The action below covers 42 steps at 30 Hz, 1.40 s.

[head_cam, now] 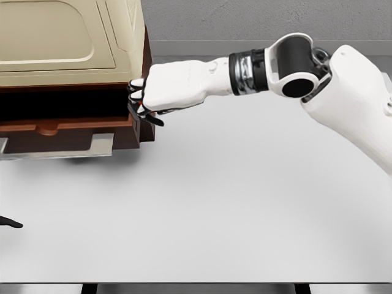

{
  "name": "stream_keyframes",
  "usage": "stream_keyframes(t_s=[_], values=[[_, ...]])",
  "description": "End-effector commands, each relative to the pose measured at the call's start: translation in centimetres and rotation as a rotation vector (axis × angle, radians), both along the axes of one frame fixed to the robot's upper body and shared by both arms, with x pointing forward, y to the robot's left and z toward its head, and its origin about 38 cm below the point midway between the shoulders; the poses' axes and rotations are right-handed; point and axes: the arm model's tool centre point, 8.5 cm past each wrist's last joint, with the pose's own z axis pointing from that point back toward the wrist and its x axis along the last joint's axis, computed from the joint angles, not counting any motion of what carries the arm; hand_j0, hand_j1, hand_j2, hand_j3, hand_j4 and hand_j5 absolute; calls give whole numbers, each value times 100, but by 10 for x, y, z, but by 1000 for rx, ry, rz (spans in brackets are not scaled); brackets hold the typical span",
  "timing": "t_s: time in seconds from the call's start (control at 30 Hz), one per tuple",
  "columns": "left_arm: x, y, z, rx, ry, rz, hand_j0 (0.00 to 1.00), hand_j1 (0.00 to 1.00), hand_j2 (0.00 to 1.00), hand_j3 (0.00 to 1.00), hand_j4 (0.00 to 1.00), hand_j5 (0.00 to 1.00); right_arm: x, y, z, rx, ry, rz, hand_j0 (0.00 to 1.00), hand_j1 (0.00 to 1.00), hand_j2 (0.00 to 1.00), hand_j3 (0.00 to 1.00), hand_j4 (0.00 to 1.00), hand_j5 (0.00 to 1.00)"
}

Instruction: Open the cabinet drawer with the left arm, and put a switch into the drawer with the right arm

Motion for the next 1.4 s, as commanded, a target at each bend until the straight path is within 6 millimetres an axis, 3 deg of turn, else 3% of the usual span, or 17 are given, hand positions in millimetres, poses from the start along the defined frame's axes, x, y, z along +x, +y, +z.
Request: stream_keyframes(t_s=[0.0,0.03,0.17,0.33,0.67,0.93,1.17,1.2,1.23,1.37], values=[[0,0,0,-5,1,4,100,100,100,100,100,100,-7,5,7,38,19,29,19,19,19,19,19,19],[0,0,0,-5,1,4,100,100,100,100,100,100,-7,6,21,49,5,39,19,19,19,19,19,19],[0,0,0,-4,1,6,100,100,100,100,100,100,-8,8,41,56,-31,49,19,19,19,19,19,19],[0,0,0,-3,1,4,100,100,100,100,100,100,-10,33,49,77,-30,87,19,19,19,19,19,19],[0,0,0,-2,2,3,100,100,100,100,100,100,24,89,47,94,59,33,17,17,17,17,17,17],[0,0,0,0,2,3,100,100,100,100,100,100,46,109,35,56,85,-38,17,17,17,17,17,17],[0,0,0,-1,2,2,100,100,100,100,100,100,51,110,29,37,83,-58,22,22,22,22,22,22],[0,0,0,-1,2,2,100,100,100,100,100,100,51,110,29,33,81,-59,34,34,34,34,34,34],[0,0,0,-1,2,2,100,100,100,100,100,100,54,110,24,-17,22,-81,99,99,99,99,99,99],[0,0,0,-1,2,2,100,100,100,100,100,100,53,110,18,-28,18,-82,100,100,100,100,100,100]])
